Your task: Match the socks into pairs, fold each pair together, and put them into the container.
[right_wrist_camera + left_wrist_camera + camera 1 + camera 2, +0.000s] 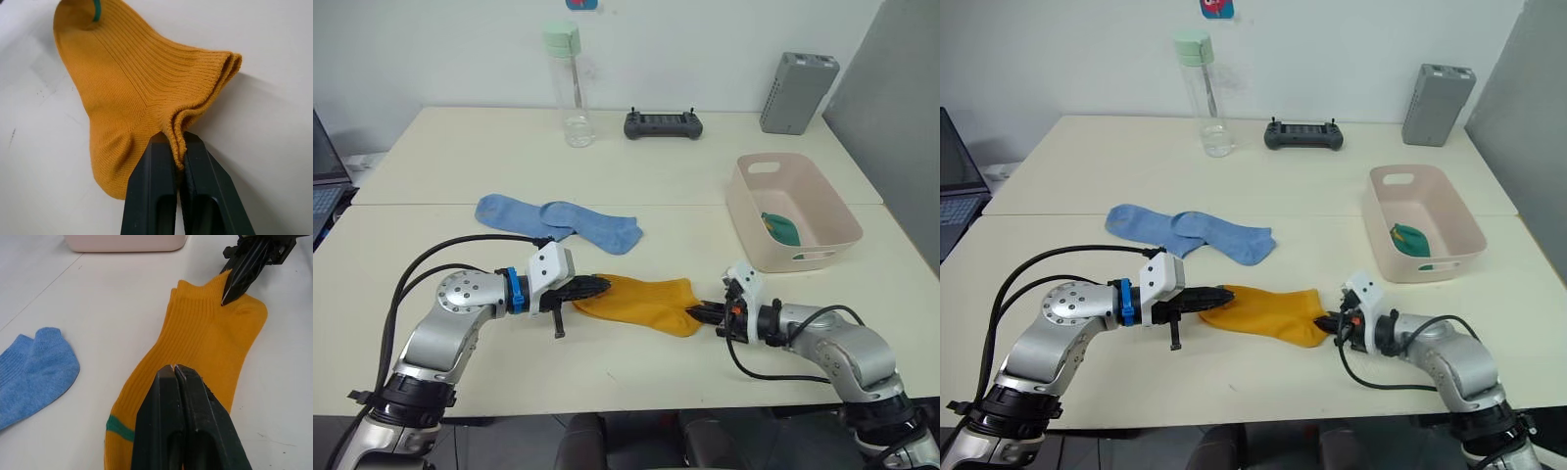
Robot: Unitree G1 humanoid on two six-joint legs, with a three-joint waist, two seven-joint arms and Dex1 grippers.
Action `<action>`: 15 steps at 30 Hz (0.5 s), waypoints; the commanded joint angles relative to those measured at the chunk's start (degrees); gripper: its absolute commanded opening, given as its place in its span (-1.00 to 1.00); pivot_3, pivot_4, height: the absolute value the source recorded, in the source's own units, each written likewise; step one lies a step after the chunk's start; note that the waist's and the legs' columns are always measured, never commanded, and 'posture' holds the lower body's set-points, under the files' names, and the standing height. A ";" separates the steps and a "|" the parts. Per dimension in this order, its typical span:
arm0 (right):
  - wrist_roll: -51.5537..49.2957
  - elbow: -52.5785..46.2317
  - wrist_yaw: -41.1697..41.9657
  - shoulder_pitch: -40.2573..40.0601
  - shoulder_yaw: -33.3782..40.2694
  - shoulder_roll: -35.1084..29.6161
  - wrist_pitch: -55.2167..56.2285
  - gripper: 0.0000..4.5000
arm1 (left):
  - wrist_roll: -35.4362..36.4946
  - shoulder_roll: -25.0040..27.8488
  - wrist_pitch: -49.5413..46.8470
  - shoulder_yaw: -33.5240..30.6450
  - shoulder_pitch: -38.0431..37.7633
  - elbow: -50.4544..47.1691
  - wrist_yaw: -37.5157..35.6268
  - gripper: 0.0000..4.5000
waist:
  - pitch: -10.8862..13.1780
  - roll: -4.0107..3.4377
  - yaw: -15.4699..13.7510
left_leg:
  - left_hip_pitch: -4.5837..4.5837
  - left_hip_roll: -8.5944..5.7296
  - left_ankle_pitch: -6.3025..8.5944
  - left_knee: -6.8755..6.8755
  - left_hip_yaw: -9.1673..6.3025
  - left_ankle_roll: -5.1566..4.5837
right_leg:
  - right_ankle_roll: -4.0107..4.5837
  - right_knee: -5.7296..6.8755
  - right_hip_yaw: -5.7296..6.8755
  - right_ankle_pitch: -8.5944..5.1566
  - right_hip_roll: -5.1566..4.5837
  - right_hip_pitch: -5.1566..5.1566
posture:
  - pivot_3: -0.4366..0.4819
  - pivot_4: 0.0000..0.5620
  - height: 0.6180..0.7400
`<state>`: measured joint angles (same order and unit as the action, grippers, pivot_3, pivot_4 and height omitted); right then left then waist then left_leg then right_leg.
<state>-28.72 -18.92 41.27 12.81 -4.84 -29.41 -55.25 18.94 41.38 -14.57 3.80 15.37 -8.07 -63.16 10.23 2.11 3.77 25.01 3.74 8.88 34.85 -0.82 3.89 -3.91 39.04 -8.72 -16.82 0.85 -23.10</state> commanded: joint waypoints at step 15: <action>-8.39 5.52 14.05 10.10 1.21 -9.13 -2.35 -0.98 | -11.41 -12.13 1.78 15.31 10.22 10.98 3.36 -1.00 | 0.00 0.01 0.09 | 0.08 -0.04 0.00 0.03 -0.01 0.00 | -0.35 -0.03 -0.02 0.20 0.02 -0.03 | -0.05 -0.47 1.00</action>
<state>-35.23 -12.16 54.74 22.07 -4.82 -38.71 -57.18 9.87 29.05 -14.55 18.12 25.16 2.00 -60.11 10.23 2.12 3.85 25.09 3.70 8.88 34.86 -0.84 3.88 -4.32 39.02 -8.74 -16.59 0.89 -23.13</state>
